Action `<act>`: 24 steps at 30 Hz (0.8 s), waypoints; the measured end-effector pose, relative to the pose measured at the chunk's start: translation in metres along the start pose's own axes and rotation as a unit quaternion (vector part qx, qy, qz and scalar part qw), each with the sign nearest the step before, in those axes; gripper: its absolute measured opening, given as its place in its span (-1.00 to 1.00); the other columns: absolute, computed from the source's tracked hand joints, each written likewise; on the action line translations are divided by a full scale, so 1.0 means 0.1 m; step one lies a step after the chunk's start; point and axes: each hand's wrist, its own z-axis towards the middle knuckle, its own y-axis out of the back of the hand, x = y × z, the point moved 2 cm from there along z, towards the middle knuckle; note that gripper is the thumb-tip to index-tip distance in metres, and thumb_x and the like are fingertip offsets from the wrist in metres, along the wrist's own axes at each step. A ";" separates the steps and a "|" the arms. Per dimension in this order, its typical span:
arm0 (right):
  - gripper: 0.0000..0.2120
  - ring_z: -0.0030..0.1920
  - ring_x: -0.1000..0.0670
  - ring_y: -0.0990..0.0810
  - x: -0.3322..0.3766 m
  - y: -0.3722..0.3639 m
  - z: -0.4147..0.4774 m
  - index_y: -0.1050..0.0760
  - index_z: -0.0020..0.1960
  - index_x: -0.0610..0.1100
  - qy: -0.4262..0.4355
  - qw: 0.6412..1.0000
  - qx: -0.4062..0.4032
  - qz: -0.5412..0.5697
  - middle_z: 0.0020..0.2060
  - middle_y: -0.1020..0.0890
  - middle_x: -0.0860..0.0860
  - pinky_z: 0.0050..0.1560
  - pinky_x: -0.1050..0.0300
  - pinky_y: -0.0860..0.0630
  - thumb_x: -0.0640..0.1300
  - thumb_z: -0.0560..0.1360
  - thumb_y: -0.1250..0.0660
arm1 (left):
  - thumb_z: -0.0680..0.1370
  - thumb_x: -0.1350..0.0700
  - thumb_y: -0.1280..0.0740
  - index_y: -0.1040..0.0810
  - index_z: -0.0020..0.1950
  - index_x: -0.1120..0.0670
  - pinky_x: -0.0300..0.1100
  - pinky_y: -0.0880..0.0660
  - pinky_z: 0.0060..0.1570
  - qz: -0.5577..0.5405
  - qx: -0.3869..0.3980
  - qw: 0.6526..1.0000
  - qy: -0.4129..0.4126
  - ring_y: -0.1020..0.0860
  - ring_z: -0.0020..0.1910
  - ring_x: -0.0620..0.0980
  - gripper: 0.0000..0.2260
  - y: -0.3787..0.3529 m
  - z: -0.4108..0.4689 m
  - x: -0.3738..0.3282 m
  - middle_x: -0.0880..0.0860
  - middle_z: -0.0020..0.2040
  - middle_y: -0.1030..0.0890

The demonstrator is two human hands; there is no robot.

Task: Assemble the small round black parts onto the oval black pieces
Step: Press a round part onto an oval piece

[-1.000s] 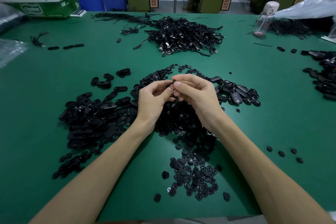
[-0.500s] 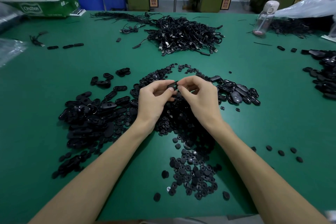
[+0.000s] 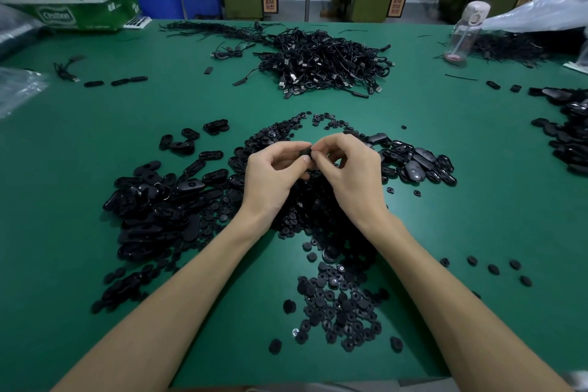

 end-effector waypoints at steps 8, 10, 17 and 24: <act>-0.95 -0.17 0.14 -0.53 0.04 0.03 0.00 -0.66 -0.08 -0.19 -0.009 1.000 -0.007 0.028 -0.13 -0.60 -0.03 -0.12 0.42 -0.39 -0.31 0.50 -0.49 | 0.58 0.35 -0.43 -0.69 0.16 0.23 -0.17 -0.66 -0.06 -0.026 0.003 1.000 0.008 -0.73 -0.03 0.04 -0.83 -0.01 -0.01 -0.02 0.12 0.00 -0.75; -0.93 -0.16 0.11 -0.53 0.03 0.03 0.01 -0.66 -0.10 -0.16 -0.031 0.999 -0.009 0.043 -0.13 -0.61 -0.03 -0.13 0.41 -0.39 -0.30 0.49 -0.49 | 0.58 0.34 -0.42 -0.69 0.16 0.23 -0.18 -0.65 -0.06 -0.035 0.003 0.999 0.012 -0.73 -0.02 0.06 -0.83 -0.01 -0.01 -0.02 0.13 0.00 -0.75; -0.96 -0.13 0.06 -0.61 -0.01 -0.05 -0.03 -0.62 -0.05 -0.13 -0.066 0.996 -0.014 0.060 -0.12 -0.65 0.01 -0.08 0.24 -0.52 -0.21 0.54 -0.48 | 0.59 0.34 -0.42 -0.70 0.16 0.22 -0.14 -0.66 0.01 -0.040 0.002 0.999 0.022 -0.73 0.01 0.06 -0.83 -0.01 -0.01 -0.01 0.12 0.00 -0.75; -0.96 -0.18 0.11 -0.57 -0.01 -0.06 -0.04 -0.62 -0.08 -0.14 -0.054 0.997 -0.009 0.049 -0.15 -0.63 0.00 -0.12 0.30 -0.45 -0.23 0.54 -0.47 | 0.60 0.34 -0.41 -0.68 0.17 0.24 -0.15 -0.65 0.04 -0.055 0.009 0.998 0.030 -0.73 0.04 0.08 -0.84 -0.01 -0.02 -0.02 0.15 0.03 -0.75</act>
